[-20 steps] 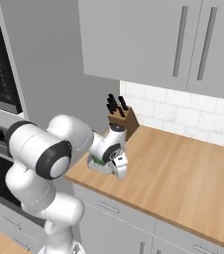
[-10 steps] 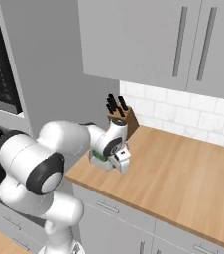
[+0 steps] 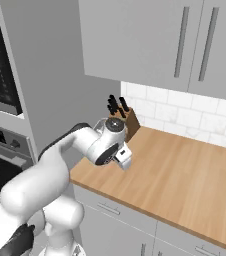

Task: Take the meat container that has the chicken drumstick and place it on the second highest rack of the freezer. Then take the vegetable container that has the garlic and broccoli and place it on the highest rack of the freezer.

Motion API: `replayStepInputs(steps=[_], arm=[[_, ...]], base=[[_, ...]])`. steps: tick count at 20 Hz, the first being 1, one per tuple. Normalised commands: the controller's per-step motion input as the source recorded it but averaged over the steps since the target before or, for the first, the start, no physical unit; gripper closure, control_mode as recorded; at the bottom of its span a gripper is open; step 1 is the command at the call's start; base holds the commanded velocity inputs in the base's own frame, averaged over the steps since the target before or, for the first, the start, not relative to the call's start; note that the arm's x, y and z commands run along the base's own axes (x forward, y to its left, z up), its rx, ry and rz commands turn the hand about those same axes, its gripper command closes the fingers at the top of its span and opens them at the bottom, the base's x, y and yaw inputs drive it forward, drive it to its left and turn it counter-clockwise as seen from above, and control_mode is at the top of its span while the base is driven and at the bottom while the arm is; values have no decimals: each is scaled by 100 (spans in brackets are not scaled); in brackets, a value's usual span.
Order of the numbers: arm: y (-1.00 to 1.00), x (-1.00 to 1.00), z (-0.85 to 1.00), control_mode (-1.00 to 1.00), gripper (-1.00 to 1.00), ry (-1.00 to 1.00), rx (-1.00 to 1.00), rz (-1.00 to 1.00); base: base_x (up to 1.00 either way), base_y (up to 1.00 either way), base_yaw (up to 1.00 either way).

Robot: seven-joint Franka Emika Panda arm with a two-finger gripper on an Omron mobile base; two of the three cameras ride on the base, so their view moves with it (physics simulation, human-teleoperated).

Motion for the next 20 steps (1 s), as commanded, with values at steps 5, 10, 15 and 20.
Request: replayStepInputs(steps=[5, 10, 15, 20], arm=[[-9, -64, 86, -100, 100, -13, -18, 0], [-13, -46, 81, -100, 100, 0, -11, 0], [4, 2, 3, -100, 100, 8, 0, 0], [-1, 0, 5, -100, 100, 12, 5, 0]], base=[[0, 0, 0], [0, 0, 0], [0, 0, 0], [0, 0, 0]])
